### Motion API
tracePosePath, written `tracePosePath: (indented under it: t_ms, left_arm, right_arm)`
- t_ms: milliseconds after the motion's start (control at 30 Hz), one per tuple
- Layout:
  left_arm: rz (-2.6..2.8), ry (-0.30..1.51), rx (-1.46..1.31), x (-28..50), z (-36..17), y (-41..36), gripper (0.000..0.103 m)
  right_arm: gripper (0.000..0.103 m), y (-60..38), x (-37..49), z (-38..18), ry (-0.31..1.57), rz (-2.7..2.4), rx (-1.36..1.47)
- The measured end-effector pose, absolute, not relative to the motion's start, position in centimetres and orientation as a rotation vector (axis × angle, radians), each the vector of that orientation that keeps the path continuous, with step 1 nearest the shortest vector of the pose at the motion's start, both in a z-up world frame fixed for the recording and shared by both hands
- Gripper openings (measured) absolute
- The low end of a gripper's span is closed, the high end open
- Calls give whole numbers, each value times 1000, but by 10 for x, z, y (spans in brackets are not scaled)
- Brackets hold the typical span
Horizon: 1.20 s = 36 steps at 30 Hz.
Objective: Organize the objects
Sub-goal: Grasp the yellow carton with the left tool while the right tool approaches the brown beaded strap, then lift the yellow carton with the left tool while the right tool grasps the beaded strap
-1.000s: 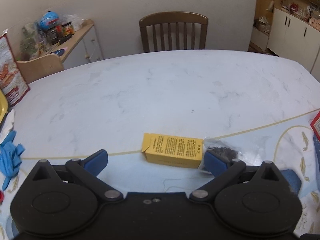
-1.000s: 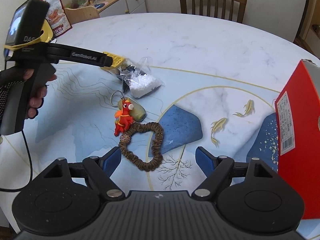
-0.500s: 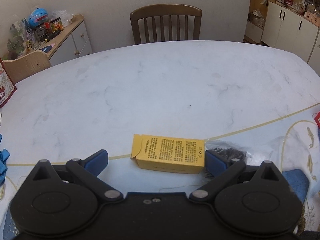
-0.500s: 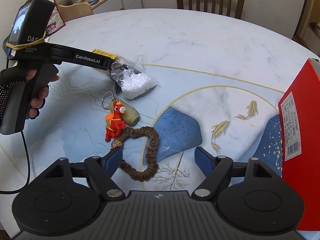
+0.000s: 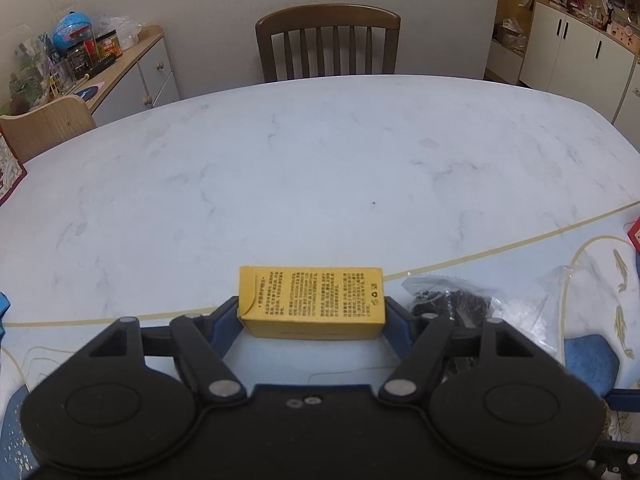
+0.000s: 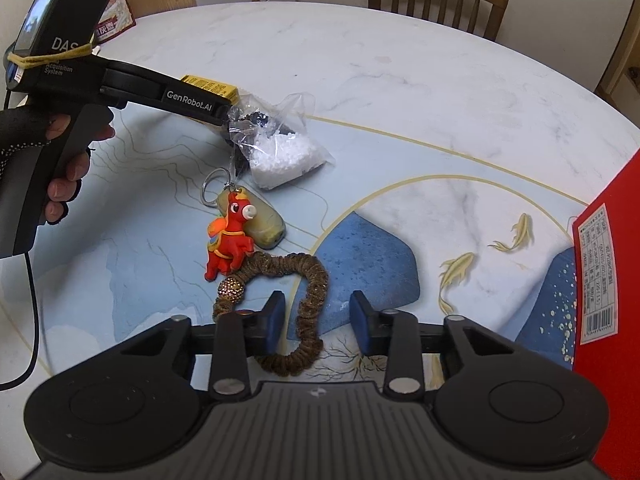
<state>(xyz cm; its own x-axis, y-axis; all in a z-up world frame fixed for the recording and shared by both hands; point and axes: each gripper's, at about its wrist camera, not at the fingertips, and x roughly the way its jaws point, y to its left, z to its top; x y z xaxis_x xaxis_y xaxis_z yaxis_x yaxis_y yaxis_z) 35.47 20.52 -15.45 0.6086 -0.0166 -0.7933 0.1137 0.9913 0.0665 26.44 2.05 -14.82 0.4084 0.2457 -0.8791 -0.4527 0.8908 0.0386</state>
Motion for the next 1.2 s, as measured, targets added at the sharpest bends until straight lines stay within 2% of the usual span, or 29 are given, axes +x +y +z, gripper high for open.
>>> tracePosePath:
  t_ms: [233, 767, 1200]
  left_arm:
    - [-73, 924, 97, 351, -154, 209, 70]
    - [-46, 942, -14, 314, -131, 221, 70]
    - [-94, 928, -48, 267, -87, 185, 70]
  right_arm:
    - [11, 22, 264, -149, 1056, 454, -210]
    - [9, -1, 240, -115, 1018, 477, -34]
    - [9, -39, 214, -76, 992, 482, 28]
